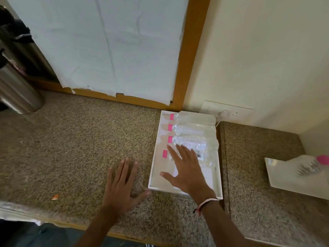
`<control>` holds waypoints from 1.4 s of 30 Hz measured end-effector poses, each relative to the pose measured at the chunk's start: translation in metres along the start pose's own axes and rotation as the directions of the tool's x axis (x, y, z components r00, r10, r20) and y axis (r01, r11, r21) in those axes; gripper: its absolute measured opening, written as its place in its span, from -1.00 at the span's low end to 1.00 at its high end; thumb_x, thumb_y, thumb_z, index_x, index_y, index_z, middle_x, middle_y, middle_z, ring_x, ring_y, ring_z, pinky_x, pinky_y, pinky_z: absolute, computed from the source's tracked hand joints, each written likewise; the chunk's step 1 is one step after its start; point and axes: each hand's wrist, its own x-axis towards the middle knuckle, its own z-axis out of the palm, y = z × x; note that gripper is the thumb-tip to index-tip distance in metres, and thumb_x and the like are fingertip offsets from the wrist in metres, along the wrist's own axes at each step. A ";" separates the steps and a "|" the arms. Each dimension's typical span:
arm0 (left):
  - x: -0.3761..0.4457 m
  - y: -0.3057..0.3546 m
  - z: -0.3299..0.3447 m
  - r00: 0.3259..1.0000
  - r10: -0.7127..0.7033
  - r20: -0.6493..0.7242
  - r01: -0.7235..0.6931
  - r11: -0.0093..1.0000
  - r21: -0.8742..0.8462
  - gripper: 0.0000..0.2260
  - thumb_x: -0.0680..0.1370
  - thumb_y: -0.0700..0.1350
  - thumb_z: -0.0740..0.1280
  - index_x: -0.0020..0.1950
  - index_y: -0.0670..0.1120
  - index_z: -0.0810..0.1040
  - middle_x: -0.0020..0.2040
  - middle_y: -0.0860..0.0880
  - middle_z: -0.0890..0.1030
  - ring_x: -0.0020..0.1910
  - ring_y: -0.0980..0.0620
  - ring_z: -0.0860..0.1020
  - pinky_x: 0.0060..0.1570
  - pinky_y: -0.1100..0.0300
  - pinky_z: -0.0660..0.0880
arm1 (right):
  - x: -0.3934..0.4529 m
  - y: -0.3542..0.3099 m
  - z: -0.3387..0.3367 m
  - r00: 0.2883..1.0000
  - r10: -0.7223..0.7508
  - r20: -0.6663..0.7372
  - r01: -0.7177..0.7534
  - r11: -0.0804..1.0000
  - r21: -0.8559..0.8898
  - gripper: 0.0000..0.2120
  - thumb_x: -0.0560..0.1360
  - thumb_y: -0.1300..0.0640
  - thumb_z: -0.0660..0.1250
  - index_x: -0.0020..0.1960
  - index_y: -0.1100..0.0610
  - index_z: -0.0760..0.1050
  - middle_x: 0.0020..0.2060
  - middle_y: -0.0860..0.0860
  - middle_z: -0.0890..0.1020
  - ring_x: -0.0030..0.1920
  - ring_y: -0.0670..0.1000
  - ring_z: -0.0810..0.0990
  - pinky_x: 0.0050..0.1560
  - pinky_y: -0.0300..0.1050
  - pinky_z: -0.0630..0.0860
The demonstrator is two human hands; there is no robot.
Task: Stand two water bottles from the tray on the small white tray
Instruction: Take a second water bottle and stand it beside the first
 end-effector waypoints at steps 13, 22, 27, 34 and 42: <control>-0.002 -0.005 0.009 1.000 -0.024 -0.006 0.024 0.996 -0.081 -0.04 0.41 0.54 0.23 0.60 -0.09 0.28 0.64 -0.19 0.25 0.63 -0.19 0.22 0.52 -0.39 0.19 | 0.017 -0.020 0.026 0.982 0.140 -0.128 -0.167 0.958 -0.233 -0.73 0.26 0.21 0.47 -0.06 0.03 0.60 0.01 0.00 0.58 0.11 0.13 0.51 0.16 0.08 0.40; 0.003 0.005 -0.001 0.999 0.019 -0.026 -0.019 1.000 -0.002 -0.01 0.43 0.55 0.17 0.62 -0.14 0.23 0.64 -0.23 0.23 0.61 -0.23 0.24 0.50 -0.39 0.23 | -0.008 0.003 -0.028 0.954 0.036 -0.297 -0.031 0.999 0.019 -0.76 0.40 0.06 0.48 0.04 0.05 0.56 0.02 -0.03 0.68 0.14 0.07 0.60 0.16 0.02 0.48; 0.027 0.039 -0.023 0.992 0.071 -0.102 -0.068 0.997 0.028 -0.05 0.46 0.53 0.11 0.58 -0.18 0.31 0.59 -0.29 0.30 0.58 -0.27 0.29 0.48 -0.39 0.28 | -0.028 0.035 -0.071 0.856 0.266 -0.443 -0.088 0.920 0.382 -0.70 0.49 -0.09 0.39 0.15 -0.01 0.47 0.04 -0.09 0.63 -0.01 -0.05 0.58 -0.08 -0.10 0.52; 0.063 0.121 -0.044 0.974 0.137 -0.183 -0.141 0.990 -0.011 -0.02 0.46 0.54 0.09 0.62 -0.17 0.19 0.64 -0.26 0.20 0.63 -0.25 0.19 0.50 -0.39 0.26 | -0.062 0.078 -0.101 0.788 0.443 -0.427 0.080 0.614 0.785 -0.72 0.41 0.00 0.50 0.08 -0.18 0.55 -0.05 -0.31 0.67 0.02 -0.21 0.64 -0.05 -0.26 0.62; 0.088 0.219 -0.044 0.977 0.140 -0.159 -0.141 0.990 0.003 -0.01 0.45 0.55 0.09 0.64 -0.13 0.16 0.66 -0.23 0.16 0.65 -0.23 0.13 0.52 -0.41 0.22 | -0.092 0.160 -0.165 0.718 0.461 -0.521 0.166 0.614 0.772 -0.65 0.42 0.09 0.50 0.20 0.05 0.58 0.05 -0.15 0.68 0.07 -0.12 0.66 0.09 0.00 0.64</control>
